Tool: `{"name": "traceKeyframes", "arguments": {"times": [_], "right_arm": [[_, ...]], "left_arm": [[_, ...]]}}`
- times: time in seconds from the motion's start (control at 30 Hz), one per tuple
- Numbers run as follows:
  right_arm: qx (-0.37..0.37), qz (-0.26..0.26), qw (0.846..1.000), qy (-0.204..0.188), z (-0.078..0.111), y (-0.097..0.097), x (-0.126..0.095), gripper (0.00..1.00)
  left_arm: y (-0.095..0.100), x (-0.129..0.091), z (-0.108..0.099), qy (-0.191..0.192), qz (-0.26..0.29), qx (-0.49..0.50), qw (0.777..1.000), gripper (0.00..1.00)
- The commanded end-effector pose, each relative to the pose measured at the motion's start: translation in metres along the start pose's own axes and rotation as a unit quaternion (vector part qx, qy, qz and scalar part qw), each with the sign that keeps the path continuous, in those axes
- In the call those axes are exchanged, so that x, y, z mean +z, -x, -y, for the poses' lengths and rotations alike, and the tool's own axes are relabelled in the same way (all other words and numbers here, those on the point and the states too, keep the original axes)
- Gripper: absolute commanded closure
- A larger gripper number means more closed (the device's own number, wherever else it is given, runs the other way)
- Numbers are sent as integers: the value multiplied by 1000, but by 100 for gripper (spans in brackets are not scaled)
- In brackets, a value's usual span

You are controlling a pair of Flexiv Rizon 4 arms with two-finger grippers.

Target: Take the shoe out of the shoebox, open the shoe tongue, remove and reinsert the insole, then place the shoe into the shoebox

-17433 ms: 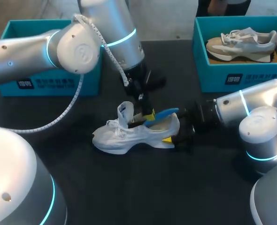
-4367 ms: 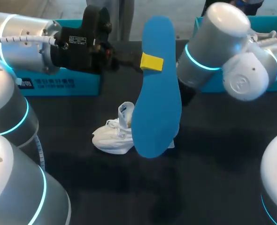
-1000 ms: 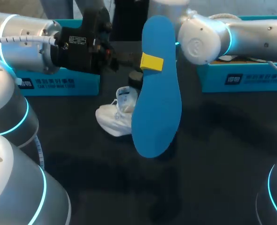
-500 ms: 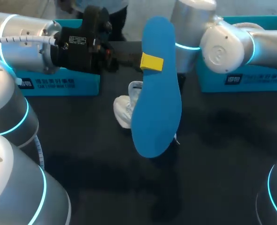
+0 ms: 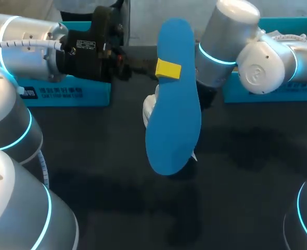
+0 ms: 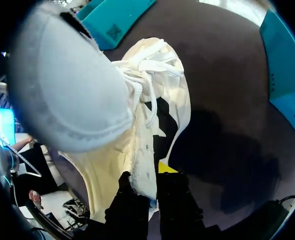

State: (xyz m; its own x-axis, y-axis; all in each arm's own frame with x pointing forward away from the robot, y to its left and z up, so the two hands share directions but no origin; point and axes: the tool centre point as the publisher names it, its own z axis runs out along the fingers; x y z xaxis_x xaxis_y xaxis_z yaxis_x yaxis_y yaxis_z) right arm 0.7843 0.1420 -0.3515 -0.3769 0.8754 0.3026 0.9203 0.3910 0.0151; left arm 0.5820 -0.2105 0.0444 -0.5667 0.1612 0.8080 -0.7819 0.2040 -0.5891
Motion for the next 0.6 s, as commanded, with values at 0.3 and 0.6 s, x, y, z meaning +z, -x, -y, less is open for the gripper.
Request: {"name": "traceKeyframes", "arguments": {"times": [0.3,0.6], "right_arm": [[56,-19,998,19,-5,4,9,100],[102,-18,994,30,-3,12,15,100]], "left_arm": [[0,0,-1,-1,0,0,1000,100],[0,0,-1,-1,0,0,1000,100]]}}
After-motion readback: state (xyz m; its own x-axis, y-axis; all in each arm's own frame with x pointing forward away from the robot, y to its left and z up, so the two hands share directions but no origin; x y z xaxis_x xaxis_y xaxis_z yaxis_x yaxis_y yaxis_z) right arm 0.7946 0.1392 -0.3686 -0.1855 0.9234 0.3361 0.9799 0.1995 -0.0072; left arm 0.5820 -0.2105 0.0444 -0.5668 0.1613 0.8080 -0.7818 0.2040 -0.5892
